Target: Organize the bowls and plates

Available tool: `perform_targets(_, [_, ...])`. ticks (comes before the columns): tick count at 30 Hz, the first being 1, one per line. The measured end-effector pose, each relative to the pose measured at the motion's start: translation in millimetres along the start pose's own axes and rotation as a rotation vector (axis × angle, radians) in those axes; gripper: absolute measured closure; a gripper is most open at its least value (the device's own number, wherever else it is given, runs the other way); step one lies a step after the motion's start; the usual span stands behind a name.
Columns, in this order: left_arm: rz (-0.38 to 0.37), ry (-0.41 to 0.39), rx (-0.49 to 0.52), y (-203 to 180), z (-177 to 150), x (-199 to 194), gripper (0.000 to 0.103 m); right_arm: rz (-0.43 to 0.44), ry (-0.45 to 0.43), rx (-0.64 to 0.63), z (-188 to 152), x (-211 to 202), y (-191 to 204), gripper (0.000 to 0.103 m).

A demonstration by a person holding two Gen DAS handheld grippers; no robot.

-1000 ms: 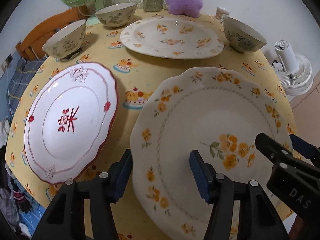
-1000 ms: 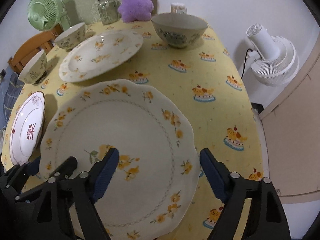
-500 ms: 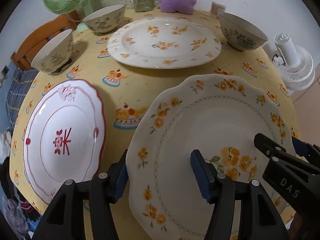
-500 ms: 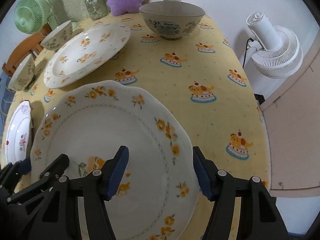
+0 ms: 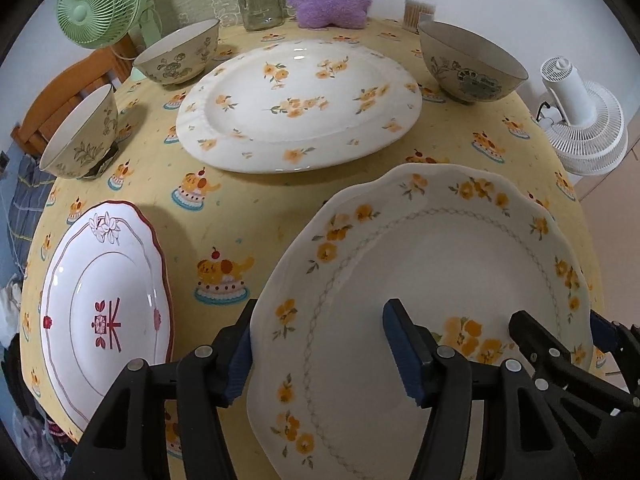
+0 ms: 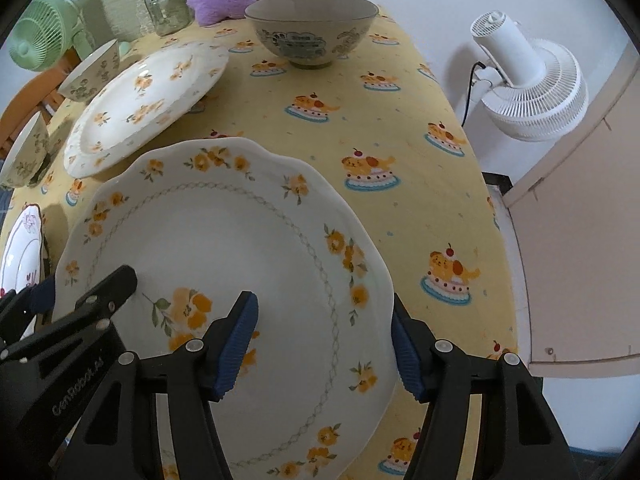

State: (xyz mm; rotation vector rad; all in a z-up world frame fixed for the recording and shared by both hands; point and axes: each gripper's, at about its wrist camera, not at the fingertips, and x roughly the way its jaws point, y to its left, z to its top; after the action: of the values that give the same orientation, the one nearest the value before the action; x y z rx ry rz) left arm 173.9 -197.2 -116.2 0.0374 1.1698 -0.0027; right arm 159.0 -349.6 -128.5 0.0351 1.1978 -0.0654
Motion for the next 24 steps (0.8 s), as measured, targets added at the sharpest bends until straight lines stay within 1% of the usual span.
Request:
perform_targets(5, [-0.006, 0.006, 0.005, 2.0, -0.6, 0.1, 0.040, 0.004, -0.001, 0.018, -0.1, -0.3, -1.3, 0.036])
perform_targets(7, [0.009, 0.004, 0.026, -0.7, -2.5, -1.5, 0.040, 0.016, -0.003, 0.032, 0.5, -1.1, -2.8, 0.035])
perform_targets(11, [0.010, 0.005, 0.055, -3.6, -7.7, -7.3, 0.034, 0.027, 0.001, 0.041, -0.8, -1.9, -2.9, 0.032])
perform_targets(12, [0.011, 0.004, 0.057, -3.0, -8.8, -9.1, 0.033, 0.024, -0.001, 0.047, -2.5, -3.7, -3.3, 0.032])
perform_targets(14, [0.016, 0.006, 0.054, 0.3, -10.5, -12.6, 0.021, 0.006, -0.010, 0.056, -5.8, -8.4, -4.4, 0.031])
perform_targets(16, [-0.001, 0.002, 0.042, 5.6, -12.1, -18.0, 0.014, -0.009, -0.028, 0.071, -9.2, -16.8, -7.0, 0.030])
perform_targets(17, [-0.015, -0.006, 0.043, 8.0, -13.3, -23.2, 0.011, -0.013, -0.037, 0.079, -10.8, -22.1, -7.9, 0.030])
perform_targets(21, [-0.034, -0.056, 0.074, 13.3, -15.8, -42.1, 0.008, -0.034, -0.080, 0.098, -15.4, -43.8, -5.7, 0.030])
perform_targets(24, [-0.046, -0.091, 0.082, 24.8, -14.9, -56.8, 0.007, -0.017, -0.111, 0.115, -17.6, -59.1, -0.4, 0.030])
